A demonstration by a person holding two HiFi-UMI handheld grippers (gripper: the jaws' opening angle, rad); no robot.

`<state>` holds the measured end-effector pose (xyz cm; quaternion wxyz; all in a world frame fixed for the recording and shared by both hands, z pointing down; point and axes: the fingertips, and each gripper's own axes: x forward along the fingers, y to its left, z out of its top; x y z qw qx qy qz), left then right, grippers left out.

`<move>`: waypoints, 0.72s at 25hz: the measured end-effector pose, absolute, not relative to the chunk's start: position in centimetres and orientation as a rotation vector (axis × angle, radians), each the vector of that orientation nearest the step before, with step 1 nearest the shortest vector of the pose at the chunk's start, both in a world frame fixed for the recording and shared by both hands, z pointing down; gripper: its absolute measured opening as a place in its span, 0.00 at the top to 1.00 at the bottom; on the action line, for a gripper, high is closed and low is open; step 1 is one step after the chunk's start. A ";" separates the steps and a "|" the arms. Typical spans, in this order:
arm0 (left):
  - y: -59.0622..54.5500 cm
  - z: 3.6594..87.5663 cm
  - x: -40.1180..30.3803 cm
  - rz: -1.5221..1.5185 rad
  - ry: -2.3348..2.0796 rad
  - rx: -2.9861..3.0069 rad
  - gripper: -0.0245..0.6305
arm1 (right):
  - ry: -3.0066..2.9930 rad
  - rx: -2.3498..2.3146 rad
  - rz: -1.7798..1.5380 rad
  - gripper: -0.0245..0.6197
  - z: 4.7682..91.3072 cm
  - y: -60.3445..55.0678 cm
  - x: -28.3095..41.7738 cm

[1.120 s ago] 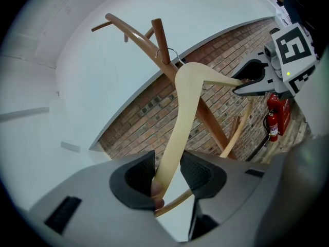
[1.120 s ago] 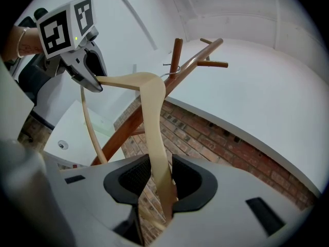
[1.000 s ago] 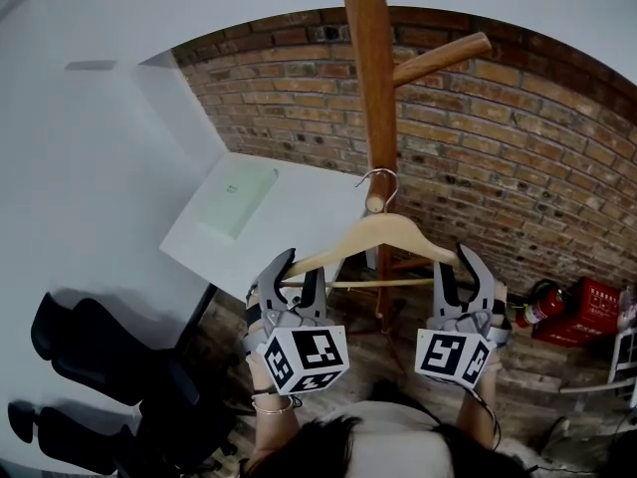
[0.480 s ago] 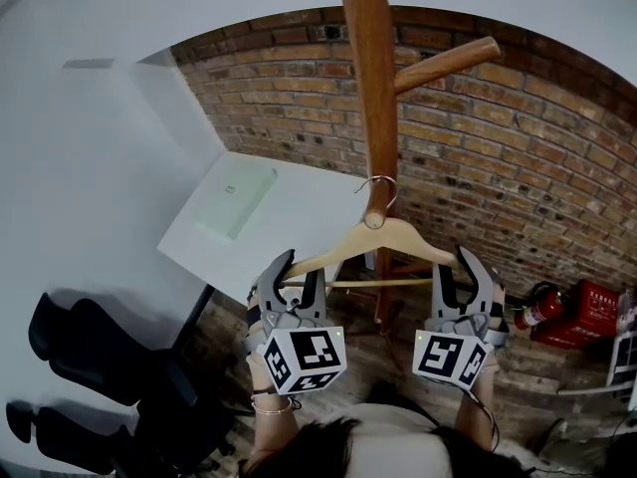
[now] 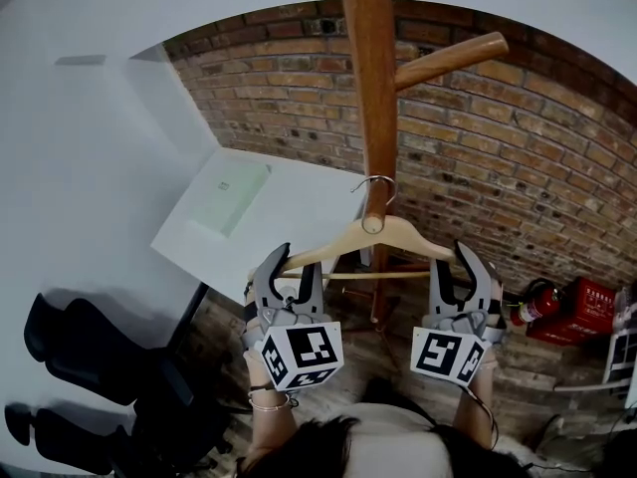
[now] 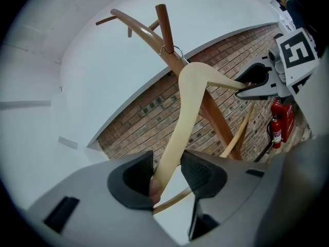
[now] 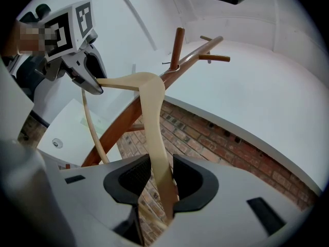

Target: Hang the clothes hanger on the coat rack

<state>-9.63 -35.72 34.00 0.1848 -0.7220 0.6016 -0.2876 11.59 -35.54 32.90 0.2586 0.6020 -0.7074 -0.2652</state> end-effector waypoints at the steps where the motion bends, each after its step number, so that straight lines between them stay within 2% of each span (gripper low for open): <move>1: -35.8 34.0 -9.6 -0.806 1.693 -2.038 0.71 | -1.920 1.633 -0.716 0.74 32.9 -35.6 11.6; 18: -35.3 33.8 -9.6 -0.773 1.675 -2.052 0.70 | -1.995 1.620 -0.665 0.74 33.3 -35.4 11.1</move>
